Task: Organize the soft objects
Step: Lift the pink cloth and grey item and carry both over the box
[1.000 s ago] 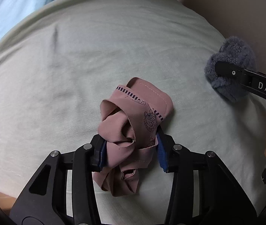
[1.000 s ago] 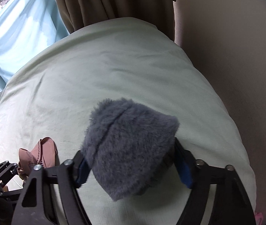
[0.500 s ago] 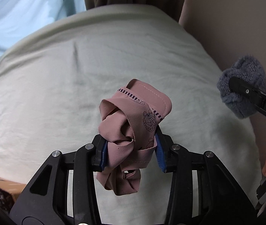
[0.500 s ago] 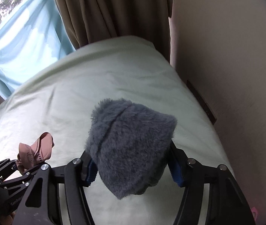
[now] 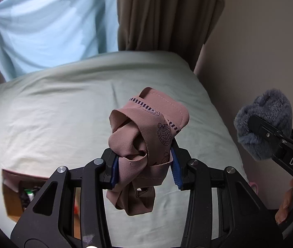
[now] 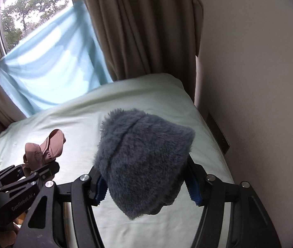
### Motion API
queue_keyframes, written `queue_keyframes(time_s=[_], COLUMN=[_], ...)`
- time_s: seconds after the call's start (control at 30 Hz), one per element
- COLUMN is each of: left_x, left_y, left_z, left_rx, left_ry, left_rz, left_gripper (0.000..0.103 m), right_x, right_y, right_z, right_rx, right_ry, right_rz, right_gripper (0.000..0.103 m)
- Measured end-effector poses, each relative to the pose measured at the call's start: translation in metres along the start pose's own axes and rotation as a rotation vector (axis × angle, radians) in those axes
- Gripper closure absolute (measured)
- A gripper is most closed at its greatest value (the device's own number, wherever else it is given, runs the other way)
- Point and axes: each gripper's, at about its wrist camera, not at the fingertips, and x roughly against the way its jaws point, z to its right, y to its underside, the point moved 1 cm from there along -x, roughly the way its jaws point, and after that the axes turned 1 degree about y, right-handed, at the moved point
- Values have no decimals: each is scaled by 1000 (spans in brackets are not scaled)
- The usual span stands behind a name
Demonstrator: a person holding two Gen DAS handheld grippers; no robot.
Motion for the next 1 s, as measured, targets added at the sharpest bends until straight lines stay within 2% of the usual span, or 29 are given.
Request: queue_keyframes(time_s=[0.23, 0.5, 0.73, 1.0], left_x=[77, 137, 150, 127], left_y=[5, 34, 70, 108], left_z=[-51, -143, -239, -330], left_rx=[50, 74, 113, 133], left_ry=[-16, -41, -89, -106], left_rz=[38, 41, -5, -111], left_gripper=[66, 66, 66, 66], right_x=[67, 104, 79, 37], right_y=[-1, 18, 46, 80], right_z=[-59, -150, -237, -318], right_rx=[4, 47, 93, 158], right_ry=[-19, -68, -142, -164], right_rz=[22, 18, -73, -202], right_gripper=[44, 44, 44, 44])
